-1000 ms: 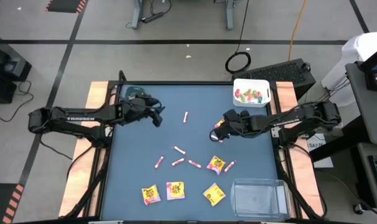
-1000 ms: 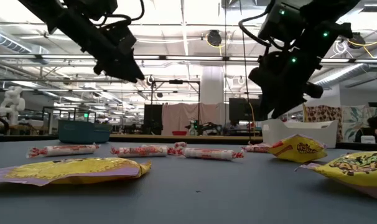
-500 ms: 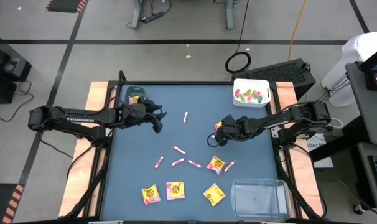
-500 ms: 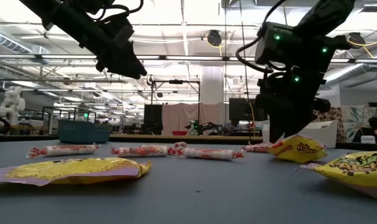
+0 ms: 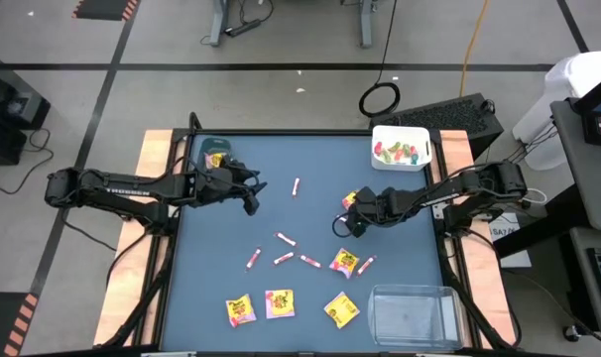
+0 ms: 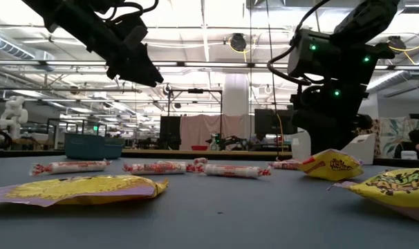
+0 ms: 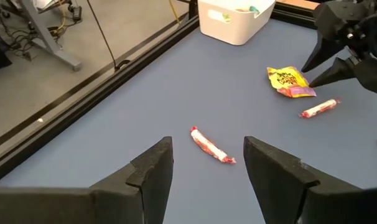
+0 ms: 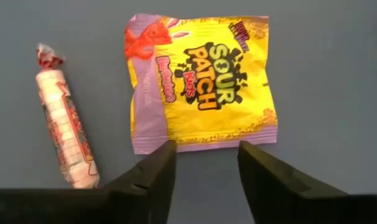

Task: Sort candy
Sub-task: Put the yellow candy pack into the blue bin

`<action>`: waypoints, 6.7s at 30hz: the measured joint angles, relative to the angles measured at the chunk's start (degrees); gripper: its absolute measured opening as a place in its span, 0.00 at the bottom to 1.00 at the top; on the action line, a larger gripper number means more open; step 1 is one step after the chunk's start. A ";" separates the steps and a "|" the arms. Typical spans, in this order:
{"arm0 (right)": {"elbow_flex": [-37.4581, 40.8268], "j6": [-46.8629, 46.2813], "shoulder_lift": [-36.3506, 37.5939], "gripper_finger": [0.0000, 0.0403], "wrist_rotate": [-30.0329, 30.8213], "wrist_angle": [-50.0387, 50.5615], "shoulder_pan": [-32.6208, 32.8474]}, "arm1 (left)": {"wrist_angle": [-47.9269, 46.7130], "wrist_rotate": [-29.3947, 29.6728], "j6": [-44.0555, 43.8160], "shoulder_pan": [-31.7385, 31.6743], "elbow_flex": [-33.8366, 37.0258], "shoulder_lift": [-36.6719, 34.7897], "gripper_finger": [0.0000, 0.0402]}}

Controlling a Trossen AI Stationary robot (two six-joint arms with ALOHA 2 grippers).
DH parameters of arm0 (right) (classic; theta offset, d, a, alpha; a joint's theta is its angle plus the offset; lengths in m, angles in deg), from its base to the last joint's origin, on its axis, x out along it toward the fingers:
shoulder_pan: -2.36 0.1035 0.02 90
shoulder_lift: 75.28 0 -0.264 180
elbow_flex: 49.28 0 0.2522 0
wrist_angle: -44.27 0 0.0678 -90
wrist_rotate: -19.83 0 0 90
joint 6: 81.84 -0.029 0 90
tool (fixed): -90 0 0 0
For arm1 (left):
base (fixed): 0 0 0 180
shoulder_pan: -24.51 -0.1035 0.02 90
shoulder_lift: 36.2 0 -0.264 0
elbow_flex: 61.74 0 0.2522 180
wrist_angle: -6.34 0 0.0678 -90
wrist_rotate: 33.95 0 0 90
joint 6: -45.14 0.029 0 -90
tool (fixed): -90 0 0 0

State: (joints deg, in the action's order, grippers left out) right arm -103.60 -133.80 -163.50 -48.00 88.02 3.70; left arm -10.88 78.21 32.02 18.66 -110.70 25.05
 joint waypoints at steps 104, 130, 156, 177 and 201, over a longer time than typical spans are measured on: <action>-4.33 13.86 4.94 0.00 -6.03 -18.10 0.16 | 22.67 -8.60 3.04 4.28 0.04 10.61 0.50; -4.33 27.59 4.94 0.00 1.18 -38.92 0.63 | 49.14 -10.16 8.51 4.13 -6.22 33.29 0.81; -4.33 29.31 4.97 0.10 1.76 -38.57 0.70 | 46.91 -9.89 7.65 3.61 -7.50 33.38 0.04; -2.66 31.21 8.68 0.53 2.11 -25.24 7.46 | 40.53 -12.73 7.24 -1.61 -1.23 11.40 0.05; -1.70 55.10 8.70 0.53 9.46 -29.82 8.30 | 40.41 -15.97 48.27 -1.53 -0.79 6.27 0.05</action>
State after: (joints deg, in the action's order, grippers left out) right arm -105.30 -78.70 -154.80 -38.54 58.21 12.00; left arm 29.53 62.24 80.29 17.13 -111.49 31.32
